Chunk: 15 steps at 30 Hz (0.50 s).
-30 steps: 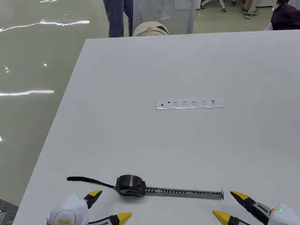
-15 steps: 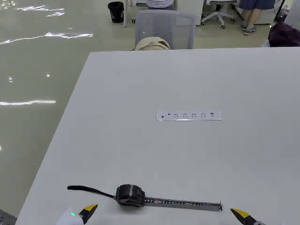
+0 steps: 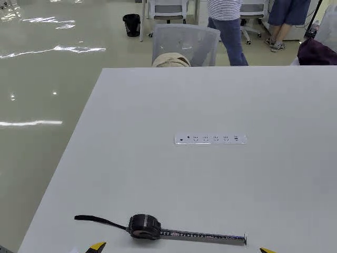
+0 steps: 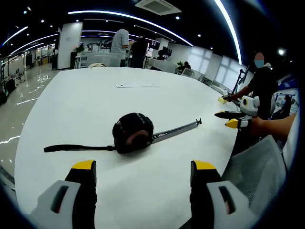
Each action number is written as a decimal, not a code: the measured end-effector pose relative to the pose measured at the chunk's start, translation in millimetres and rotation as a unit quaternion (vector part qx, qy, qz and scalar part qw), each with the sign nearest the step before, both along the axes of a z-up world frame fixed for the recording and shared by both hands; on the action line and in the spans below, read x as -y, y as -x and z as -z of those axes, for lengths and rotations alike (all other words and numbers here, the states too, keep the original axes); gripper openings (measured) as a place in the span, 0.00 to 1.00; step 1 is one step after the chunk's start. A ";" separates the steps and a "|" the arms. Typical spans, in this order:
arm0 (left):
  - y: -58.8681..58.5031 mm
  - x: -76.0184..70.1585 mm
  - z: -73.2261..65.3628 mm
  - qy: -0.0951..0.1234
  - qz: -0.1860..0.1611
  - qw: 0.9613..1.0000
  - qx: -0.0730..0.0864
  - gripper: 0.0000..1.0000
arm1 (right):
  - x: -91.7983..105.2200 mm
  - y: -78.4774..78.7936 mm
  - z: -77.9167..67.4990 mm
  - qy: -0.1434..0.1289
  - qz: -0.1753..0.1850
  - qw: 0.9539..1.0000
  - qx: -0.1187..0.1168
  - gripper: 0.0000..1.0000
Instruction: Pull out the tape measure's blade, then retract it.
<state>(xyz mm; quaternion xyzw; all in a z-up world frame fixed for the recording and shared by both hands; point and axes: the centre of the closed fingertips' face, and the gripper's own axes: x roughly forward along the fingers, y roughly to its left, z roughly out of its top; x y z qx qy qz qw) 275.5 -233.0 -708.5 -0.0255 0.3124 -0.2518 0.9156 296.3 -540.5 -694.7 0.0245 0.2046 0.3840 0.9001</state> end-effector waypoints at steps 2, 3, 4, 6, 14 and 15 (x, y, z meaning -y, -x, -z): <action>2.6 -1.8 -0.5 0.001 -0.002 1.000 -0.001 0.80 | -0.9 1.8 -3.3 0.005 -0.003 1.000 0.003 0.58; 4.0 -2.5 -0.8 0.001 -0.003 1.000 0.000 0.80 | -1.5 3.0 -4.4 0.006 -0.005 1.000 0.004 0.59; 5.1 -3.6 -2.1 0.001 -0.004 1.000 0.002 0.80 | -1.6 4.2 -5.9 0.005 -0.006 1.000 0.005 0.59; 7.2 -5.4 -3.6 0.003 -0.005 1.000 0.001 0.81 | -1.2 5.4 -5.9 0.004 -0.004 1.000 0.006 0.60; 15.8 -6.8 -6.3 0.001 -0.008 1.000 0.002 0.82 | -1.1 16.3 -8.5 0.003 -0.003 1.000 0.007 0.62; 16.0 -7.3 -6.6 0.001 -0.008 1.000 0.003 0.82 | -1.5 17.6 -8.7 0.003 -0.003 1.000 0.008 0.63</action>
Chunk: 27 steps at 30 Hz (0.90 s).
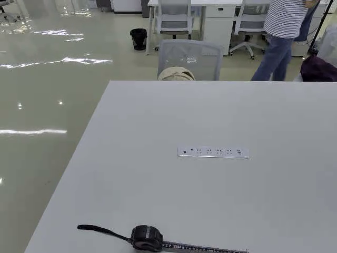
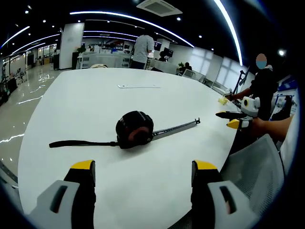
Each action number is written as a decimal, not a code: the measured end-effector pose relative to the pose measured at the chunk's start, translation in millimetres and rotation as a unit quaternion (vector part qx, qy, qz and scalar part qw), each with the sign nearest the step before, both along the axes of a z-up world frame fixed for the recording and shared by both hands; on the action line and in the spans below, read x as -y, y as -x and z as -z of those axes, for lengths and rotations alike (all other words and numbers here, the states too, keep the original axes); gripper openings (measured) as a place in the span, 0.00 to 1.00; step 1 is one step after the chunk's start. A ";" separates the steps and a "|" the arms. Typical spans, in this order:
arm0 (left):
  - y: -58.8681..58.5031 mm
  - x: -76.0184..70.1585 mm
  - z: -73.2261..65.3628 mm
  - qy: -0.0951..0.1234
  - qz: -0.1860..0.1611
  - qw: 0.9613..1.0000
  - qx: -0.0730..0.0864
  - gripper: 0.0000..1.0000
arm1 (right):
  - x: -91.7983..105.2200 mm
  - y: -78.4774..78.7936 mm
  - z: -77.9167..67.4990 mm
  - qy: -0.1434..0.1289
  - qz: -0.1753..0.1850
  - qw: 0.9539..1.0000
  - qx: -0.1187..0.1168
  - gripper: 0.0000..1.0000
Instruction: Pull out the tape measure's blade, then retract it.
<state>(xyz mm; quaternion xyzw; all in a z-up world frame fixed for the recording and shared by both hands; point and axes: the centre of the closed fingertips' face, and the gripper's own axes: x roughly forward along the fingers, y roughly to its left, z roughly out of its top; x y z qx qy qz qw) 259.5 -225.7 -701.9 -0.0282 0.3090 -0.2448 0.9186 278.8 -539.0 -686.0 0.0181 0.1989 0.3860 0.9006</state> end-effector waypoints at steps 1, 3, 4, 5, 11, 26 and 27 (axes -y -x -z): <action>-0.1 -0.6 -0.2 -0.001 -0.001 1.000 0.000 0.82 | -1.1 2.6 0.2 0.002 -0.003 1.000 0.000 0.63; -0.5 -0.9 -1.1 0.000 -0.003 1.000 0.001 0.82 | -1.9 5.5 2.3 0.002 -0.004 1.000 -0.005 0.63; -0.7 -0.9 -1.8 0.002 -0.004 1.000 0.001 0.82 | -1.6 7.1 4.3 0.005 -0.004 1.000 -0.006 0.63; -0.8 -0.9 -2.1 0.002 -0.004 1.000 0.002 0.82 | -1.3 7.4 4.8 0.005 -0.004 1.000 -0.007 0.63; 0.1 -1.8 -2.0 0.000 -0.001 1.000 0.000 0.82 | -1.2 9.8 8.7 0.005 -0.008 1.000 -0.013 0.63; -5.2 4.2 2.8 -0.004 -0.022 1.000 -0.012 0.81 | -2.1 8.5 9.4 0.002 -0.004 1.000 -0.012 0.62; -5.4 4.5 3.7 -0.007 -0.023 1.000 -0.014 0.81 | -1.4 8.4 9.8 0.002 -0.003 1.000 -0.012 0.62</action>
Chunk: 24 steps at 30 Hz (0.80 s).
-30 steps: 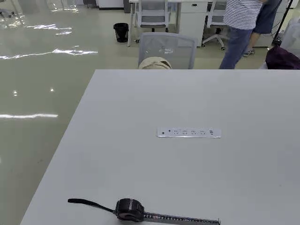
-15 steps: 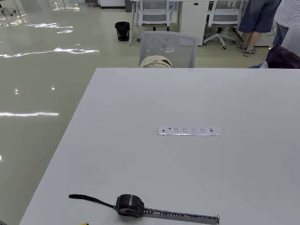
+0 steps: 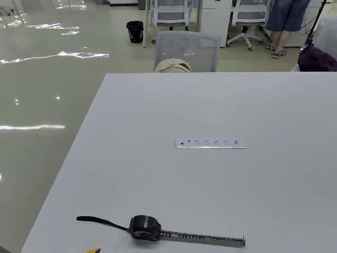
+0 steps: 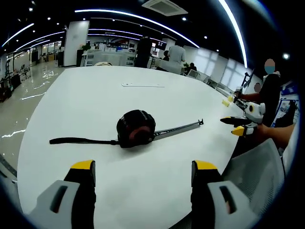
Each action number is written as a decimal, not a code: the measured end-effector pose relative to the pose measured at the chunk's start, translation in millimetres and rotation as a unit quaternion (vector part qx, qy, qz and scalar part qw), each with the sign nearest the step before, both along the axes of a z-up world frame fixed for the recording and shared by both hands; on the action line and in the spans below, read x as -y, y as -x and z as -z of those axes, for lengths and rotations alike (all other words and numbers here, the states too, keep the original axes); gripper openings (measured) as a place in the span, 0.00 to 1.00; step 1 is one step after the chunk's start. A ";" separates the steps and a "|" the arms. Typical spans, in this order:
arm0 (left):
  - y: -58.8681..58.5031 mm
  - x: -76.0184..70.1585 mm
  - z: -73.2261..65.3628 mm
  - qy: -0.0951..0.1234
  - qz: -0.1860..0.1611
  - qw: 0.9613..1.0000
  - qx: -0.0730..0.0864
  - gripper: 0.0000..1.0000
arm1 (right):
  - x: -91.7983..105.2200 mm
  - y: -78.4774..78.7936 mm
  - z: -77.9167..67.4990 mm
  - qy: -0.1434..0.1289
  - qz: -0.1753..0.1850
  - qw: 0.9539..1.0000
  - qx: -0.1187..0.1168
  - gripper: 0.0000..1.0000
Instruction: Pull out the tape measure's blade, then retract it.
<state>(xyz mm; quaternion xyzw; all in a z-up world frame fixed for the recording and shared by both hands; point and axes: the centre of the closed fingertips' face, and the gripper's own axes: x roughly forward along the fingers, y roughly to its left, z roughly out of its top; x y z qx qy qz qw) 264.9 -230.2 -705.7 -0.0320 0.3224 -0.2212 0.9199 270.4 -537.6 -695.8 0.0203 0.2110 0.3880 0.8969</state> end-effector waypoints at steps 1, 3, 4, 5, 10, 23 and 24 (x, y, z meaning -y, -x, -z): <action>0.0 1.3 -0.5 0.001 0.000 1.000 0.000 0.81 | 0.6 -0.2 0.4 0.000 0.001 1.000 0.000 0.62; -1.0 3.4 -1.1 0.004 -0.003 1.000 0.001 0.81 | 2.2 -1.0 0.5 -0.003 0.003 1.000 0.001 0.62; -1.8 4.8 -0.9 0.005 -0.003 1.000 0.001 0.81 | 2.2 -0.9 0.6 -0.003 0.003 1.000 0.000 0.62; -2.5 5.5 -0.9 0.005 -0.004 1.000 0.002 0.81 | 2.4 -0.8 1.2 -0.001 0.003 1.000 0.000 0.62; -8.1 7.6 -2.1 0.011 -0.018 1.000 0.006 0.81 | 3.0 -0.9 2.4 -0.001 0.004 1.000 0.002 0.62; -20.1 16.0 6.4 0.026 -0.052 0.998 -0.003 0.85 | 8.5 -3.7 4.5 -0.004 0.001 1.000 0.003 0.62; -21.5 17.0 6.4 0.030 -0.056 0.998 -0.003 0.85 | 9.4 -4.3 4.9 -0.005 0.001 1.000 0.003 0.62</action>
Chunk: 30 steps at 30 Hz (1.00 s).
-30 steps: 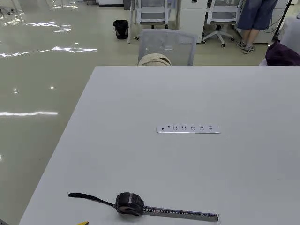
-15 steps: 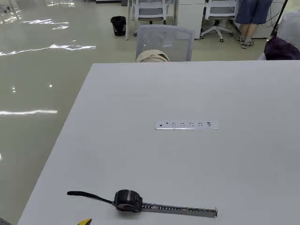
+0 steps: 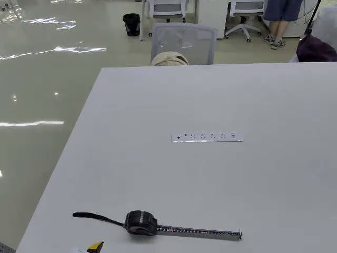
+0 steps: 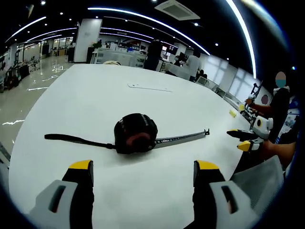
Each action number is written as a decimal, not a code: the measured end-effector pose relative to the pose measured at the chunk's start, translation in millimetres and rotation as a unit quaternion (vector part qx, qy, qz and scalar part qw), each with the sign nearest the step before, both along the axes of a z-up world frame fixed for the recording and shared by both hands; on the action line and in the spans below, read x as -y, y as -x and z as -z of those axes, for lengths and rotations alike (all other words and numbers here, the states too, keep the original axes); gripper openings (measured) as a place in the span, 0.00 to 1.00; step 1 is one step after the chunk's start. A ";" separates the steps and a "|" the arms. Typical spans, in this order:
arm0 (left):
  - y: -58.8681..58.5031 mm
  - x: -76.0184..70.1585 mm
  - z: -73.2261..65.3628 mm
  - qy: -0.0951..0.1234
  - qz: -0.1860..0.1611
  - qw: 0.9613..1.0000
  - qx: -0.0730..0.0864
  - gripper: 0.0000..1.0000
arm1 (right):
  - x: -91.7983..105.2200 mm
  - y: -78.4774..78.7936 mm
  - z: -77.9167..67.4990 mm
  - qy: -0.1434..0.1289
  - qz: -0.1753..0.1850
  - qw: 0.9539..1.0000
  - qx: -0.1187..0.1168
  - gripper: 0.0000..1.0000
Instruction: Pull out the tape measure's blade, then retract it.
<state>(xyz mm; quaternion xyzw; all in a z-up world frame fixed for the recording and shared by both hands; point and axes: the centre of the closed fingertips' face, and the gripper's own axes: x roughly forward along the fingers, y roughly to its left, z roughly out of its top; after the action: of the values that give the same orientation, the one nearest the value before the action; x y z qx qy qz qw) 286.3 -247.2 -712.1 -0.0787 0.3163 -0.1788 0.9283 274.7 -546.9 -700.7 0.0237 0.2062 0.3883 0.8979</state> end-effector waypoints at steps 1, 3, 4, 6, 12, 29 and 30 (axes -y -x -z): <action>-0.7 1.3 -0.1 0.002 -0.001 1.000 0.000 0.86 | 0.6 -0.8 -0.5 -0.003 0.001 1.000 0.001 0.62; -3.5 2.3 0.5 0.000 -0.005 1.000 -0.001 0.86 | 0.9 -1.6 -0.3 -0.003 0.002 1.000 0.000 0.62; -4.6 2.8 0.4 0.000 -0.007 1.000 0.000 0.86 | 0.6 -1.6 -0.4 -0.004 0.001 1.000 0.000 0.62; -7.2 5.1 0.4 0.003 -0.010 1.000 -0.001 0.87 | 0.4 -1.9 0.2 -0.004 -0.001 1.000 0.000 0.62; -12.1 10.8 2.3 0.005 -0.018 1.000 -0.007 0.88 | 0.7 -5.8 0.0 -0.007 -0.003 1.000 -0.003 0.62; -28.2 15.6 12.9 0.012 -0.033 0.999 -0.014 0.90 | -6.1 -19.6 5.1 -0.004 -0.016 1.000 -0.008 0.62; -29.6 16.0 13.3 0.009 -0.034 0.999 -0.014 0.90 | -6.8 -20.1 3.7 -0.005 -0.016 1.000 -0.006 0.62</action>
<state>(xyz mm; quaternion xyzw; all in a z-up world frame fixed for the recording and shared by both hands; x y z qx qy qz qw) 316.0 -263.2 -725.4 -0.1001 0.3244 -0.1492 0.9287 294.8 -540.1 -704.4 0.0278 0.2101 0.4035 0.8901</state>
